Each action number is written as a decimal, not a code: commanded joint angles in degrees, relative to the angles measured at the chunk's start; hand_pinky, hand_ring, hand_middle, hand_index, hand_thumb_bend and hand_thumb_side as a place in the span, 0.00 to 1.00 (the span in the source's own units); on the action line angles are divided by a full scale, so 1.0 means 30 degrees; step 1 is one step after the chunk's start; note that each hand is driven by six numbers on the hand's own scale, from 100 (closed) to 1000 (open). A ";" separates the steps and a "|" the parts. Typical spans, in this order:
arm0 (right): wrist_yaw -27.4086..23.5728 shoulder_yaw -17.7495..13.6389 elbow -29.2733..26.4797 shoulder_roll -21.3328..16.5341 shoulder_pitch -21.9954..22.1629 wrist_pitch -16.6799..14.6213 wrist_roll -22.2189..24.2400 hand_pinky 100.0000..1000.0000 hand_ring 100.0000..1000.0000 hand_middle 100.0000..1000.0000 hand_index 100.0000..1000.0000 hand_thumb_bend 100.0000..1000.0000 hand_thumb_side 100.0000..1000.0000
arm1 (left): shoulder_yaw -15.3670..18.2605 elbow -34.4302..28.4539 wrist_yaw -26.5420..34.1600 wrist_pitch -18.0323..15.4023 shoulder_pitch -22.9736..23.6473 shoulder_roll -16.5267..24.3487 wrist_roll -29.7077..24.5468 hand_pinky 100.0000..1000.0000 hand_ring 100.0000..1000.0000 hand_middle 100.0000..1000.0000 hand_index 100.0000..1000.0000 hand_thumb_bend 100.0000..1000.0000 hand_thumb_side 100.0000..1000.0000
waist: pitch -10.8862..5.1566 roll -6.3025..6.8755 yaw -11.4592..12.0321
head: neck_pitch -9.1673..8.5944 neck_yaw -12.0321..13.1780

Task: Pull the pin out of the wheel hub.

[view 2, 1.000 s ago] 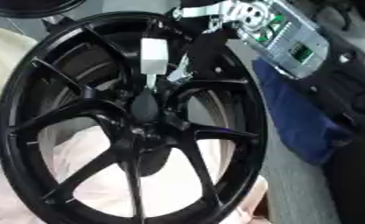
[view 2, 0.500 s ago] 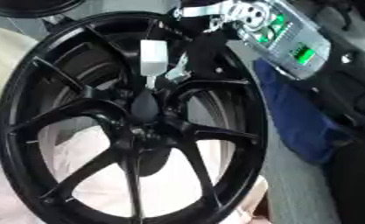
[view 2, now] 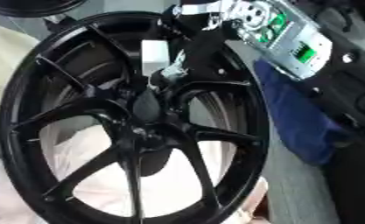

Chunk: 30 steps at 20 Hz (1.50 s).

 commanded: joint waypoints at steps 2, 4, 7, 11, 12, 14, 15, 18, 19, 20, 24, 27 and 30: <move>-0.0239 -0.0277 -0.0251 -0.0487 -0.0298 0.0119 -0.0447 0.71 0.72 0.58 0.63 0.44 0.14 | 0.0075 -0.0288 -0.0151 0.0062 -0.0236 0.0132 -0.0009 0.85 0.57 0.54 0.70 0.15 0.64 | -0.0245 0.0042 0.0068 | -0.0267 -0.0036; -0.0338 -0.0272 -0.0239 -0.0457 -0.0290 0.0176 -0.0644 0.70 0.71 0.56 0.62 0.41 0.13 | 0.0075 -0.0288 -0.0169 0.0074 -0.0254 0.0121 -0.0019 0.85 0.57 0.54 0.70 0.15 0.64 | -0.0215 0.0000 0.0119 | -0.0275 -0.0023; -0.0443 -0.0257 -0.0230 -0.0436 -0.0267 0.0227 -0.0939 0.69 0.69 0.54 0.60 0.35 0.15 | 0.0079 -0.0288 -0.0208 0.0101 -0.0263 0.0102 -0.0038 0.85 0.57 0.54 0.70 0.15 0.64 | -0.0173 -0.0058 0.0187 | -0.0279 -0.0001; -0.0531 -0.0228 -0.0265 -0.0433 -0.0254 0.0225 -0.1067 0.68 0.68 0.52 0.58 0.31 0.10 | 0.0088 -0.0288 -0.0263 0.0144 -0.0290 0.0088 -0.0058 0.85 0.57 0.54 0.70 0.15 0.64 | -0.0122 -0.0129 0.0216 | -0.0242 0.0028; -0.0529 -0.0230 -0.0258 -0.0435 -0.0245 0.0206 -0.1053 0.68 0.67 0.52 0.57 0.30 0.09 | 0.0085 -0.0288 -0.0274 0.0157 -0.0296 0.0085 -0.0064 0.85 0.57 0.54 0.70 0.15 0.64 | -0.0106 -0.0145 0.0215 | -0.0239 0.0038; -0.0496 -0.0240 -0.0220 -0.0446 -0.0214 0.0148 -0.0986 0.68 0.67 0.51 0.57 0.28 0.06 | 0.0086 -0.0288 -0.0299 0.0183 -0.0304 0.0074 -0.0072 0.85 0.57 0.54 0.70 0.14 0.65 | -0.0082 -0.0175 0.0214 | -0.0225 0.0056; -0.0479 -0.0251 -0.0193 -0.0449 -0.0197 0.0109 -0.0932 0.68 0.66 0.51 0.57 0.27 0.05 | 0.0090 -0.0288 -0.0311 0.0192 -0.0309 0.0070 -0.0074 0.85 0.57 0.54 0.70 0.14 0.65 | -0.0069 -0.0189 0.0208 | -0.0225 0.0065; -0.0444 -0.0279 -0.0130 -0.0449 -0.0172 -0.0006 -0.0752 0.68 0.66 0.51 0.57 0.24 0.01 | 0.0084 -0.0288 -0.0328 0.0229 -0.0328 0.0056 -0.0085 0.85 0.57 0.54 0.70 0.14 0.65 | -0.0044 -0.0232 0.0196 | -0.0238 0.0075; -0.0442 -0.0289 -0.0117 -0.0447 -0.0172 -0.0028 -0.0713 0.68 0.66 0.50 0.56 0.23 0.00 | 0.0084 -0.0288 -0.0331 0.0245 -0.0330 0.0053 -0.0090 0.85 0.57 0.54 0.70 0.14 0.65 | -0.0040 -0.0244 0.0195 | -0.0243 0.0074; -0.0451 -0.0303 -0.0114 -0.0445 -0.0177 -0.0045 -0.0692 0.67 0.65 0.49 0.55 0.22 0.00 | 0.0086 -0.0288 -0.0333 0.0258 -0.0333 0.0054 -0.0092 0.85 0.57 0.54 0.70 0.14 0.65 | -0.0038 -0.0253 0.0191 | -0.0245 0.0073; -0.0662 -0.0388 -0.0173 -0.0453 -0.0222 -0.0061 -0.0810 0.65 0.61 0.42 0.48 0.12 0.02 | 0.0091 -0.0288 -0.0320 0.0289 -0.0337 0.0060 -0.0098 0.85 0.57 0.53 0.70 0.14 0.65 | -0.0052 -0.0270 0.0170 | -0.0237 0.0072; -0.0932 -0.0465 -0.0302 -0.0511 -0.0259 -0.0048 -0.1000 0.64 0.59 0.36 0.44 0.10 0.02 | 0.0115 -0.0288 -0.0304 0.0323 -0.0319 0.0077 -0.0060 0.85 0.57 0.53 0.70 0.14 0.65 | -0.0088 -0.0249 0.0151 | -0.0206 0.0056; -0.1200 -0.0563 -0.0504 -0.0618 -0.0311 0.0053 -0.1283 0.63 0.57 0.32 0.39 0.10 0.02 | 0.0135 -0.0288 -0.0275 0.0313 -0.0289 0.0098 -0.0032 0.85 0.57 0.53 0.70 0.14 0.65 | -0.0167 -0.0211 0.0108 | -0.0167 0.0036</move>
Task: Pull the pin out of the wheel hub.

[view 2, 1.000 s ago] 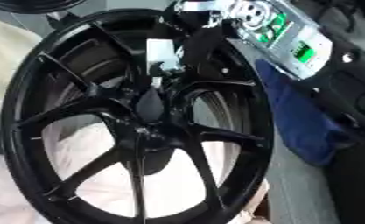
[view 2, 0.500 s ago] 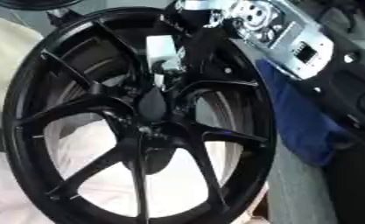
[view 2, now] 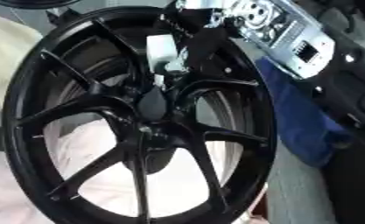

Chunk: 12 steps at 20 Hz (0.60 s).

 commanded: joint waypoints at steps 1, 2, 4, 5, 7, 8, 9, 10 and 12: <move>-0.0485 -0.0429 -0.0550 -0.0670 -0.0345 0.0109 -0.0340 0.63 0.56 0.30 0.37 0.10 0.03 | 0.0132 -0.0288 0.0046 0.0037 -0.0170 0.0121 0.0024 0.85 0.57 0.53 0.70 0.14 0.65 | -0.0454 0.0206 -0.0069 | -0.0159 -0.0043; -0.0572 -0.0459 -0.0630 -0.0717 -0.0358 0.0186 -0.0455 0.62 0.56 0.29 0.36 0.10 0.02 | 0.0136 -0.0288 0.0054 0.0036 -0.0154 0.0125 0.0028 0.85 0.57 0.53 0.70 0.14 0.65 | -0.0482 0.0225 -0.0083 | -0.0150 -0.0052; -0.0778 -0.0527 -0.0808 -0.0825 -0.0382 0.0365 -0.0694 0.62 0.54 0.27 0.34 0.11 0.00 | 0.0150 -0.0288 0.0071 0.0026 -0.0113 0.0133 0.0043 0.85 0.57 0.53 0.70 0.14 0.65 | -0.0545 0.0276 -0.0111 | -0.0101 -0.0059; -0.0889 -0.0566 -0.0912 -0.0895 -0.0397 0.0454 -0.0795 0.62 0.54 0.27 0.33 0.12 0.00 | 0.0159 -0.0288 0.0084 0.0017 -0.0089 0.0140 0.0054 0.85 0.57 0.53 0.70 0.14 0.65 | -0.0586 0.0307 -0.0127 | -0.0066 -0.0056; -0.1079 -0.0645 -0.1155 -0.1047 -0.0432 0.0615 -0.0907 0.61 0.53 0.26 0.32 0.14 0.00 | 0.0179 -0.0288 0.0114 -0.0010 -0.0042 0.0160 0.0076 0.85 0.57 0.53 0.70 0.14 0.64 | -0.0673 0.0364 -0.0162 | -0.0020 -0.0052; -0.1164 -0.0690 -0.1276 -0.1119 -0.0450 0.0683 -0.0937 0.61 0.53 0.25 0.31 0.15 0.00 | 0.0187 -0.0288 0.0134 -0.0023 -0.0024 0.0169 0.0084 0.85 0.57 0.53 0.70 0.14 0.64 | -0.0715 0.0389 -0.0183 | -0.0001 -0.0052; -0.1244 -0.0740 -0.1401 -0.1199 -0.0467 0.0750 -0.0967 0.61 0.52 0.25 0.31 0.15 0.00 | 0.0193 -0.0288 0.0153 -0.0030 -0.0002 0.0175 0.0088 0.85 0.57 0.53 0.70 0.14 0.64 | -0.0759 0.0414 -0.0205 | 0.0025 -0.0048; -0.1335 -0.0802 -0.1530 -0.1283 -0.0488 0.0821 -0.1002 0.60 0.52 0.24 0.30 0.16 0.00 | 0.0199 -0.0288 0.0170 -0.0031 0.0025 0.0178 0.0089 0.86 0.57 0.53 0.70 0.14 0.64 | -0.0806 0.0443 -0.0228 | 0.0057 -0.0041; -0.1586 -0.0949 -0.1817 -0.1460 -0.0538 0.0968 -0.1071 0.60 0.51 0.24 0.30 0.17 0.00 | 0.0219 -0.0288 0.0209 -0.0036 0.0071 0.0187 0.0100 0.86 0.57 0.53 0.70 0.15 0.64 | -0.0903 0.0504 -0.0272 | 0.0115 -0.0028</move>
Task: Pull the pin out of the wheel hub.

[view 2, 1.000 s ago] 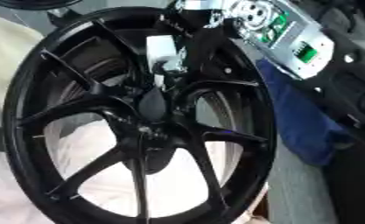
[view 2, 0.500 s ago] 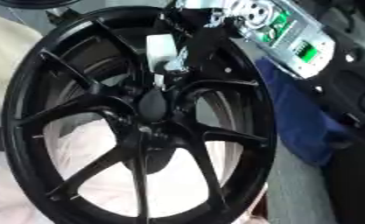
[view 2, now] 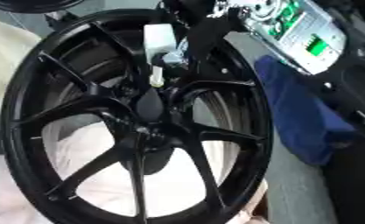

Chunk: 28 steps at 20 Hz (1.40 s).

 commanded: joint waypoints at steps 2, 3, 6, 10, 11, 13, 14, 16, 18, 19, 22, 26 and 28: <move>-0.0678 -0.0716 -0.0907 -0.1077 -0.0438 0.0365 -0.0183 0.60 0.51 0.23 0.29 0.17 0.00 | 0.0171 -0.0288 0.0189 -0.0042 0.0012 0.0213 0.0092 0.86 0.57 0.53 0.70 0.15 0.64 | -0.0668 0.0275 -0.0123 | 0.0115 -0.0012; -0.0896 -0.0851 -0.1095 -0.1205 -0.0475 0.0466 -0.0232 0.60 0.51 0.23 0.29 0.17 0.00 | 0.0178 -0.0288 0.0213 -0.0048 0.0039 0.0226 0.0091 0.86 0.57 0.53 0.70 0.15 0.64 | -0.0724 0.0310 -0.0161 | 0.0137 -0.0004; -0.1897 -0.1523 -0.1788 -0.1776 -0.0482 0.0795 -0.0553 0.60 0.51 0.23 0.28 0.17 0.00 | 0.0200 -0.0288 0.0258 -0.0059 0.0134 0.0256 0.0070 0.86 0.57 0.53 0.70 0.15 0.64 | -0.0885 0.0422 -0.0314 | 0.0202 0.0028; -0.3654 -0.3183 -0.2679 -0.3039 0.0090 0.0898 -0.1756 0.60 0.50 0.23 0.27 0.17 0.00 | 0.0272 -0.0288 0.0292 -0.0144 0.0275 0.0300 0.0122 0.86 0.57 0.53 0.70 0.15 0.63 | -0.1011 0.0628 -0.0641 | 0.0260 0.0176; -0.4171 -0.3680 -0.2867 -0.3417 0.0396 0.0840 -0.2151 0.60 0.50 0.22 0.27 0.17 0.00 | 0.0294 -0.0288 0.0288 -0.0169 0.0300 0.0301 0.0147 0.86 0.57 0.53 0.70 0.15 0.63 | -0.1017 0.0691 -0.0728 | 0.0242 0.0213; -0.5208 -0.4669 -0.3270 -0.4267 0.1203 0.0657 -0.2972 0.60 0.50 0.23 0.27 0.16 0.00 | 0.0330 -0.0288 0.0274 -0.0220 0.0342 0.0287 0.0187 0.86 0.57 0.53 0.70 0.15 0.63 | -0.1015 0.0832 -0.0900 | 0.0207 0.0285; -0.5691 -0.5222 -0.3490 -0.4748 0.1735 0.0502 -0.3429 0.60 0.50 0.23 0.27 0.16 0.00 | 0.0356 -0.0288 0.0259 -0.0248 0.0373 0.0268 0.0212 0.86 0.57 0.53 0.70 0.15 0.63 | -0.1006 0.0917 -0.0999 | 0.0186 0.0331; -0.6508 -0.6391 -0.3866 -0.5761 0.3052 0.0078 -0.4416 0.60 0.51 0.23 0.27 0.16 0.00 | 0.0420 -0.0288 0.0213 -0.0312 0.0423 0.0227 0.0276 0.86 0.57 0.53 0.70 0.15 0.63 | -0.0955 0.1102 -0.1237 | 0.0134 0.0461; -0.7215 -0.7791 -0.4176 -0.6855 0.5031 -0.0574 -0.5662 0.61 0.51 0.24 0.28 0.15 0.00 | 0.0508 -0.0288 0.0144 -0.0416 0.0455 0.0204 0.0363 0.86 0.57 0.53 0.70 0.14 0.63 | -0.0867 0.1317 -0.1538 | 0.0054 0.0634; -0.7491 -0.8452 -0.4326 -0.7260 0.6089 -0.0920 -0.6315 0.61 0.52 0.25 0.30 0.15 0.00 | 0.0553 -0.0288 0.0112 -0.0471 0.0464 0.0197 0.0413 0.86 0.57 0.53 0.70 0.14 0.63 | -0.0821 0.1416 -0.1680 | 0.0012 0.0732; -0.7453 -1.0747 -0.4560 -0.7609 0.9827 -0.2150 -0.8388 0.62 0.52 0.27 0.31 0.15 0.02 | 0.0748 -0.0288 -0.0027 -0.0644 0.0538 0.0158 0.0633 0.86 0.57 0.53 0.70 0.14 0.63 | -0.0636 0.1766 -0.2188 | -0.0177 0.1136; -0.6773 -1.3145 -0.4598 -0.6444 1.3700 -0.3551 -1.0603 0.62 0.53 0.29 0.33 0.16 0.03 | 0.0853 -0.0288 -0.0205 -0.0807 0.0596 0.0091 0.0825 0.86 0.57 0.53 0.70 0.14 0.63 | -0.0482 0.2105 -0.2654 | -0.0303 0.1458; -0.6154 -1.3809 -0.4600 -0.5710 1.5183 -0.3983 -1.1240 0.63 0.54 0.31 0.35 0.17 0.04 | 0.0879 -0.0288 -0.0280 -0.0848 0.0625 0.0044 0.0889 0.86 0.57 0.53 0.70 0.14 0.63 | -0.0422 0.2245 -0.2834 | -0.0326 0.1614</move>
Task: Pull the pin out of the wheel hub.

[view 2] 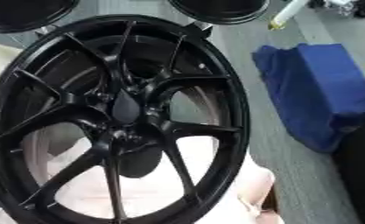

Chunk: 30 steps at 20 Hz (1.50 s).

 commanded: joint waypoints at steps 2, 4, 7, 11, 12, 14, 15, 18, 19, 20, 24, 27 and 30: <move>0.1603 -0.1709 -0.0299 0.1034 0.1975 -0.0734 -0.1355 0.63 0.55 0.33 0.37 0.17 0.04 | 0.0232 -0.0289 -0.0187 -0.0108 -0.0013 0.0009 0.0167 0.86 0.57 0.53 0.70 0.14 0.63 | -0.0187 0.0195 -0.0235 | -0.0290 0.0344; 0.2649 -0.1998 -0.0299 0.1927 0.2980 -0.0807 -0.1733 0.64 0.56 0.35 0.39 0.16 0.03 | 0.0225 -0.0289 -0.0215 -0.0141 -0.0016 -0.0029 0.0183 0.86 0.57 0.53 0.70 0.13 0.63 | -0.0164 0.0321 -0.0347 | -0.0299 0.0456; 0.4018 -0.2110 -0.0299 0.3162 0.3979 -0.0726 -0.1971 0.66 0.61 0.40 0.44 0.20 0.03 | 0.0225 -0.0289 -0.0209 -0.0194 -0.0020 -0.0074 0.0207 0.86 0.57 0.53 0.70 0.14 0.63 | -0.0166 0.0509 -0.0415 | -0.0310 0.0663; 0.4919 -0.2044 -0.0299 0.4306 0.4685 -0.0397 -0.2010 0.71 0.71 0.58 0.62 0.36 0.00 | 0.0225 -0.0289 -0.0109 -0.0291 -0.0028 -0.0082 0.0210 0.86 0.57 0.53 0.70 0.14 0.63 | -0.0244 0.0681 -0.0380 | -0.0333 0.0740; 0.5066 -0.2032 -0.0299 0.4496 0.4814 -0.0293 -0.2003 0.73 0.73 0.64 0.66 0.38 0.01 | 0.0231 -0.0289 -0.0088 -0.0300 -0.0021 -0.0089 0.0214 0.86 0.57 0.53 0.70 0.14 0.63 | -0.0266 0.0707 -0.0366 | -0.0332 0.0736; 0.5411 -0.2085 -0.0299 0.4832 0.5034 0.0006 -0.2050 0.78 0.82 0.79 0.72 0.38 0.02 | 0.0248 -0.0289 -0.0045 -0.0322 -0.0015 -0.0091 0.0223 0.86 0.57 0.53 0.70 0.14 0.63 | -0.0315 0.0740 -0.0356 | -0.0343 0.0714; 0.5544 -0.2143 -0.0299 0.4978 0.5122 0.0211 -0.2164 0.80 0.85 0.83 0.74 0.37 0.00 | 0.0257 -0.0289 -0.0024 -0.0323 -0.0009 -0.0092 0.0230 0.86 0.57 0.53 0.70 0.14 0.63 | -0.0341 0.0750 -0.0367 | -0.0363 0.0724; 0.5750 -0.2305 -0.0299 0.5297 0.5258 0.0687 -0.2802 0.81 0.88 0.86 0.75 0.38 0.02 | 0.0268 -0.0289 0.0033 -0.0309 -0.0012 -0.0086 0.0231 0.86 0.57 0.53 0.70 0.14 0.63 | -0.0405 0.0751 -0.0428 | -0.0472 0.0725; 0.5785 -0.2335 -0.0299 0.5362 0.5279 0.0748 -0.3005 0.81 0.88 0.86 0.75 0.39 0.02 | 0.0265 -0.0289 0.0045 -0.0305 -0.0017 -0.0081 0.0217 0.86 0.57 0.53 0.70 0.14 0.63 | -0.0418 0.0746 -0.0448 | -0.0539 0.0728; 0.5784 -0.2354 -0.0299 0.5420 0.5296 0.0758 -0.3169 0.81 0.88 0.86 0.75 0.39 0.03 | 0.0264 -0.0289 0.0053 -0.0304 -0.0021 -0.0074 0.0202 0.86 0.57 0.53 0.70 0.14 0.63 | -0.0429 0.0739 -0.0465 | -0.0632 0.0729; 0.5276 -0.2457 -0.0299 0.5625 0.5247 0.0232 -0.3861 0.80 0.85 0.82 0.72 0.44 0.11 | 0.0277 -0.0289 0.0073 -0.0290 -0.0037 -0.0069 0.0203 0.86 0.57 0.53 0.70 0.14 0.63 | -0.0438 0.0693 -0.0472 | -0.1095 0.0794; 0.4460 -0.2444 -0.0299 0.5717 0.5028 -0.0911 -0.4687 0.78 0.81 0.77 0.70 0.49 0.19 | 0.0274 -0.0289 0.0080 -0.0298 -0.0053 -0.0066 0.0201 0.86 0.57 0.53 0.70 0.14 0.63 | -0.0430 0.0663 -0.0427 | -0.1354 0.0845; 0.3445 -0.2236 -0.0299 0.5774 0.4743 -0.2664 -0.5622 0.77 0.77 0.72 0.67 0.40 0.29 | 0.0265 -0.0289 0.0075 -0.0298 -0.0071 -0.0077 0.0193 0.86 0.57 0.53 0.70 0.14 0.63 | -0.0402 0.0641 -0.0374 | -0.1567 0.0872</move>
